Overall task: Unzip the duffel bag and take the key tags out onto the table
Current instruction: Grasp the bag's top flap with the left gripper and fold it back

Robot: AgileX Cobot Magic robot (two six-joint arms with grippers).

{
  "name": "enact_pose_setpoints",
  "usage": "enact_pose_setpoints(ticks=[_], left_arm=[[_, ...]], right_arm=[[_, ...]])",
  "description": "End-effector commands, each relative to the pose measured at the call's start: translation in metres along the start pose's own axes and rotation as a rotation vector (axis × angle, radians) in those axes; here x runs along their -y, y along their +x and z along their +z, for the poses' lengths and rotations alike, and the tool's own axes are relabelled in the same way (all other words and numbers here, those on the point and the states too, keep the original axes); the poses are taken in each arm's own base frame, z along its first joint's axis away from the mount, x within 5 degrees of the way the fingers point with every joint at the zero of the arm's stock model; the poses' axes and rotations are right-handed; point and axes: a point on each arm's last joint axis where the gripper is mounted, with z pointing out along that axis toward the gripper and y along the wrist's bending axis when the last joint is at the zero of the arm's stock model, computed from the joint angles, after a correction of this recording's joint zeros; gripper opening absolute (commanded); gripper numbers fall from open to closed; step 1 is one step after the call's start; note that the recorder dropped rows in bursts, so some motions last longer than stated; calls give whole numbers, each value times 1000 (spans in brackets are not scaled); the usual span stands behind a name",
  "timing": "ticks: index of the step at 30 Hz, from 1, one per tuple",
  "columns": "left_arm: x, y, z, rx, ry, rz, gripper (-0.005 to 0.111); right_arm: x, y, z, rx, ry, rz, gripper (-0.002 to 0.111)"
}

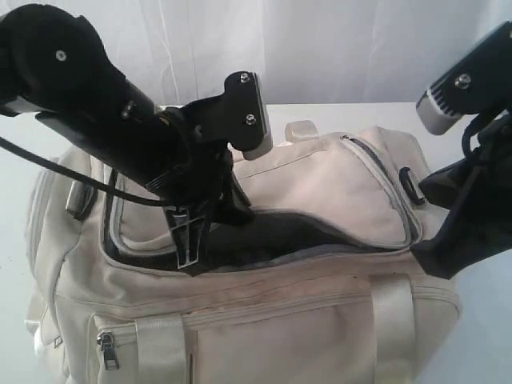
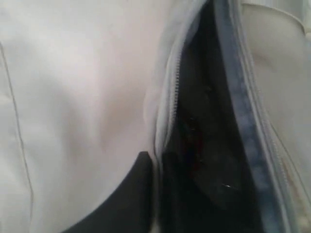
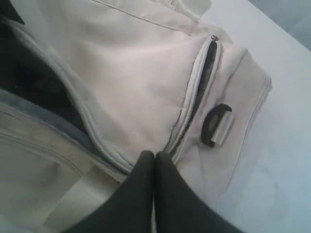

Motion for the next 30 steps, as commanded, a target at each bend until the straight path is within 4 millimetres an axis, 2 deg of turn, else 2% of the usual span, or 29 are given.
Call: enact_pose_setpoints(ticks=[1,4,10,14,17,21,24,30], left_arm=[[-9,-3,0,37,-116,31,0],[-26,-4,-5,99,-264,28,0],[-79,8,-23,227,-649,-26,0],[-115,31,-20,252,-883,-49,0],[-139,56,-9,215,-1001,-25,0],[-168,89,9,119,-983,-78,2],[-183,109,27,68,-953,-115,17],[-191,116,40,59,-921,-187,64]], right_arm=[[1,0,-1,14,3,32,0],[1,1,-1,10,3,44,0],[0,2,-3,4,-6,67,0],[-2,2,-8,21,-22,66,0],[-4,2,-12,41,-33,55,0],[-7,1,-14,50,-46,40,0],[-10,1,-15,50,-59,28,0],[-14,1,-15,51,-75,4,0]])
